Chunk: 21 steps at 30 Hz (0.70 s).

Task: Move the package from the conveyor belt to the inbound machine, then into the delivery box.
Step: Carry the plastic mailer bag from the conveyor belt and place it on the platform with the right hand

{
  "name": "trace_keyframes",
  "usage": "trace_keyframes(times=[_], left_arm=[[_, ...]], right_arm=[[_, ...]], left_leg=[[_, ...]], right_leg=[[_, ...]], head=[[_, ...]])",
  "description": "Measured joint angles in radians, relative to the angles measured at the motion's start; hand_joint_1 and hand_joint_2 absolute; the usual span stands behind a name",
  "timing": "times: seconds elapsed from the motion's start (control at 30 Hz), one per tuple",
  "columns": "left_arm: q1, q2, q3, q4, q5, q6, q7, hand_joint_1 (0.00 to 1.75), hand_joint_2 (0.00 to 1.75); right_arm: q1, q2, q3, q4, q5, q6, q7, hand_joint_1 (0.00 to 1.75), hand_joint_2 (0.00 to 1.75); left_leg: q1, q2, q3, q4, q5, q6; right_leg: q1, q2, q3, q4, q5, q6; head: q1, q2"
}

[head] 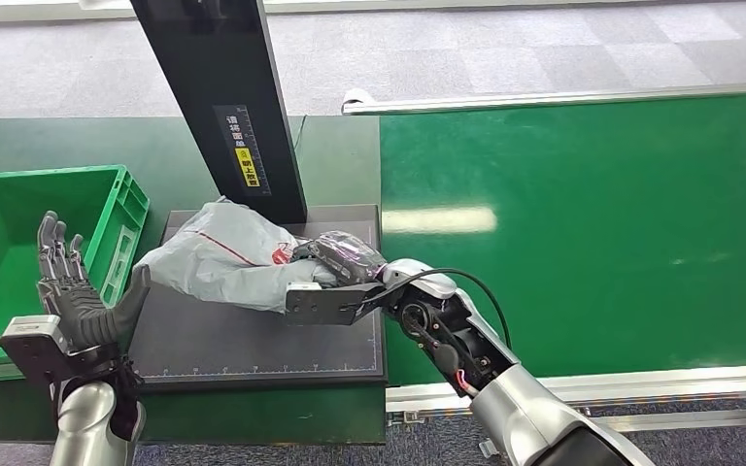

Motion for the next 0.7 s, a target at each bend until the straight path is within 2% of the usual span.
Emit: trace_keyframes(times=[0.13,0.5,0.63,0.7], left_arm=[[-0.010,0.000,-0.002,0.012,0.000,-0.009,0.002,0.00,1.75],[-0.016,0.000,-0.006,0.029,0.000,-0.014,0.005,0.00,1.75],[-0.017,0.000,-0.006,0.033,0.000,-0.015,0.005,0.00,1.75],[-0.018,0.000,-0.007,0.033,0.000,-0.023,0.010,0.00,1.75]], right_arm=[[-0.004,0.005,0.012,0.030,-0.014,0.000,0.000,0.94,1.75],[-0.005,0.007,0.032,0.075,-0.016,0.000,0.003,0.94,1.75],[-0.006,0.007,0.037,0.081,-0.018,0.000,0.003,0.00,1.75],[-0.007,0.006,0.036,0.083,-0.025,-0.001,0.009,0.00,1.75]], left_leg=[[0.000,0.000,0.000,0.000,0.000,0.000],[0.000,0.000,0.000,0.000,0.000,0.000],[0.000,0.000,0.000,0.000,0.000,0.000],[0.000,0.000,0.000,0.000,0.000,0.000]], right_leg=[[0.000,0.000,0.000,0.000,0.000,0.000],[0.000,0.000,0.000,0.000,0.000,0.000],[0.000,0.000,0.000,0.000,0.000,0.000],[0.000,0.000,0.000,0.000,0.000,0.000]], head=[[0.000,0.000],[0.000,0.000],[0.000,0.000],[0.000,0.000]])
